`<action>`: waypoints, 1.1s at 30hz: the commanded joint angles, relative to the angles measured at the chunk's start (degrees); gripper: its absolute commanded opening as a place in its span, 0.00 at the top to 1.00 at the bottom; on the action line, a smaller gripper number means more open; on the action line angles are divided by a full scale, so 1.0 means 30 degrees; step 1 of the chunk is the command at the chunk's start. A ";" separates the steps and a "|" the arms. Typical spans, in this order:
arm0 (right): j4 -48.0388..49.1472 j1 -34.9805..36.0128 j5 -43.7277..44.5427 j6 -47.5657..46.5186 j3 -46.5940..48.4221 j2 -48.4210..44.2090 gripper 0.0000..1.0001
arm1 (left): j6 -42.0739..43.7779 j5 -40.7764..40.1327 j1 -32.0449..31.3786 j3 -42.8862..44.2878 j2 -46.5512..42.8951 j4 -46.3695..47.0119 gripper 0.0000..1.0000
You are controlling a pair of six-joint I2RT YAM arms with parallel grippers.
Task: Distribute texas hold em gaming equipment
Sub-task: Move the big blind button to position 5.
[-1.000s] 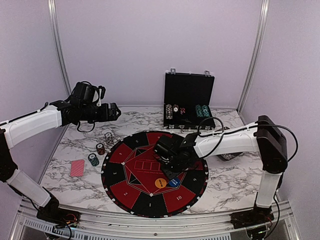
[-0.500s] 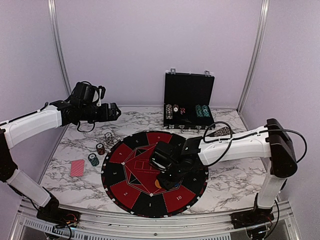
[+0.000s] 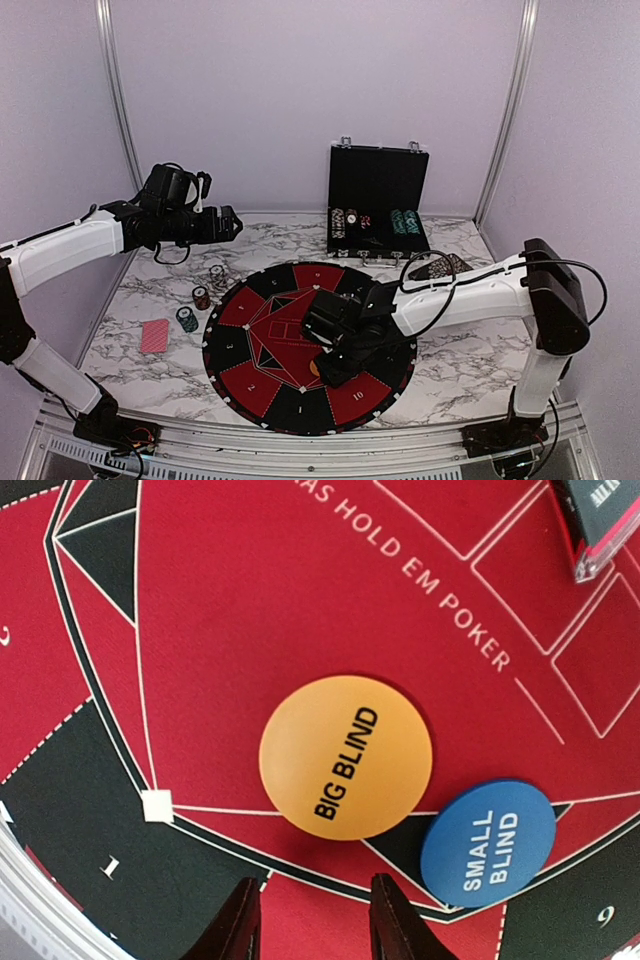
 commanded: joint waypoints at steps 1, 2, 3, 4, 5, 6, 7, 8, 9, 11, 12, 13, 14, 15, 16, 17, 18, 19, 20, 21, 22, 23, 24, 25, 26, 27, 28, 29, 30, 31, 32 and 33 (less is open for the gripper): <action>0.0451 0.0004 -0.0134 0.0262 0.0278 0.0520 0.64 | -0.0165 0.0170 0.0122 -0.0090 -0.0127 0.0144 0.01; 0.0472 -0.0028 -0.0137 0.0290 0.0322 0.0608 0.64 | -0.0164 0.0171 0.0123 -0.0093 -0.0119 0.0160 0.01; 0.0518 -0.0014 -0.0138 0.0295 0.0343 0.0692 0.64 | -0.0149 0.0171 0.0116 -0.0094 -0.0118 0.0147 0.01; 0.0561 -0.0009 -0.0134 0.0317 0.0371 0.0795 0.65 | -0.0154 0.0171 0.0122 -0.0090 -0.0132 0.0153 0.01; 0.0592 -0.0023 -0.0134 0.0328 0.0404 0.0899 0.65 | -0.0158 0.0171 0.0123 -0.0090 -0.0142 0.0128 0.01; 0.0618 -0.0039 -0.0134 0.0336 0.0423 0.0989 0.65 | -0.0163 0.0171 0.0123 -0.0112 -0.0157 0.0158 0.01; 0.0577 -0.0052 -0.0148 0.0345 0.0462 0.1062 0.65 | -0.0152 0.0171 0.0123 -0.0118 -0.0148 0.0154 0.01; 0.0532 -0.0094 -0.0136 0.0349 0.0510 0.1115 0.65 | -0.0151 0.0149 0.0123 -0.0119 -0.0146 0.0161 0.01; 0.0475 -0.0125 -0.0112 0.0350 0.0571 0.1206 0.66 | -0.0143 0.0142 0.0123 -0.0137 -0.0136 0.0151 0.01; 0.0312 -0.0210 0.0172 0.0324 0.0710 0.1345 0.68 | -0.0148 0.0142 0.0123 -0.0142 -0.0156 0.0147 0.01; 0.0231 -0.0202 0.0315 0.0285 0.0827 0.1407 0.69 | -0.0158 0.0141 0.0123 -0.0151 -0.0163 0.0160 0.01; 0.0170 -0.0201 0.0395 0.0250 0.0992 0.1466 0.69 | -0.0140 0.0167 0.0123 -0.0123 -0.0171 0.0162 0.01; 0.0122 -0.0200 0.0496 0.0202 0.1141 0.1583 0.70 | -0.0186 0.0170 0.0123 -0.0138 -0.0172 0.0155 0.01; 0.0079 -0.0200 0.0564 0.0156 0.1306 0.1745 0.70 | -0.0195 0.0171 0.0105 -0.0129 -0.0172 0.0150 0.01; -0.0003 -0.0217 0.0613 0.0084 0.1502 0.1900 0.71 | -0.0174 0.0149 0.0121 -0.0161 -0.0187 0.0161 0.01; -0.0035 -0.0202 0.0630 0.0005 0.1659 0.2051 0.71 | -0.0146 0.0142 0.0123 -0.0161 -0.0207 0.0158 0.01; -0.0047 -0.0204 0.0690 -0.0048 0.1806 0.2232 0.71 | -0.0157 0.0119 0.0123 -0.0165 -0.0199 0.0158 0.01; -0.0048 -0.0216 0.0720 -0.0117 0.1949 0.2401 0.71 | -0.0162 0.0113 0.0123 -0.0150 -0.0216 0.0154 0.01; -0.0034 -0.0250 0.0742 -0.0219 0.2130 0.2588 0.71 | -0.0152 0.0112 0.0123 -0.0174 -0.0196 0.0161 0.01; -0.0045 -0.0305 0.0844 -0.0254 0.2225 0.2678 0.71 | -0.0164 0.0112 0.0109 -0.0188 -0.0204 0.0169 0.01; -0.0048 -0.0404 0.0937 -0.0336 0.2346 0.2852 0.71 | -0.0152 0.0112 0.0121 -0.0157 -0.0217 0.0152 0.01; -0.0074 -0.0508 0.1029 -0.0413 0.2539 0.2958 0.71 | -0.0144 0.0112 0.0116 -0.0149 -0.0203 0.0161 0.01; -0.0099 -0.0609 0.1147 -0.0492 0.2707 0.3066 0.71 | -0.0146 0.0112 0.0122 -0.0163 -0.0198 0.0173 0.01; -0.0091 -0.0746 0.1246 -0.0561 0.2882 0.3204 0.71 | -0.0157 0.0112 0.0123 -0.0158 -0.0186 0.0185 0.01; -0.0090 -0.0858 0.1273 -0.0687 0.3094 0.3328 0.71 | -0.0159 0.0112 0.0123 -0.0150 -0.0167 0.0165 0.01; -0.0079 -0.0964 0.1313 -0.0805 0.3333 0.3486 0.71 | -0.0159 0.0112 0.0123 -0.0148 -0.0190 0.0181 0.01; -0.0100 -0.1072 0.1376 -0.0922 0.3587 0.3645 0.71 | -0.0141 0.0097 0.0123 -0.0148 -0.0207 0.0172 0.01; -0.0132 -0.1141 0.1410 -0.1043 0.3886 0.3815 0.71 | -0.0146 0.0085 0.0123 -0.0148 -0.0217 0.0189 0.01; -0.0176 -0.1193 0.1440 -0.1186 0.4168 0.4019 0.71 | -0.0139 0.0061 0.0116 -0.0148 -0.0203 0.0162 0.01; -0.0207 -0.1247 0.1444 -0.1285 0.4460 0.4184 0.71 | -0.0123 0.0040 0.0115 -0.0148 -0.0227 0.0162 0.01; -0.0229 -0.1302 0.1466 -0.1381 0.4716 0.4406 0.71 | -0.0111 0.0011 0.0122 -0.0163 -0.0238 0.0162 0.01; -0.0272 -0.1338 0.1487 -0.1456 0.4968 0.4580 0.71 | -0.0094 -0.0018 0.0101 -0.0150 -0.0254 0.0162 0.01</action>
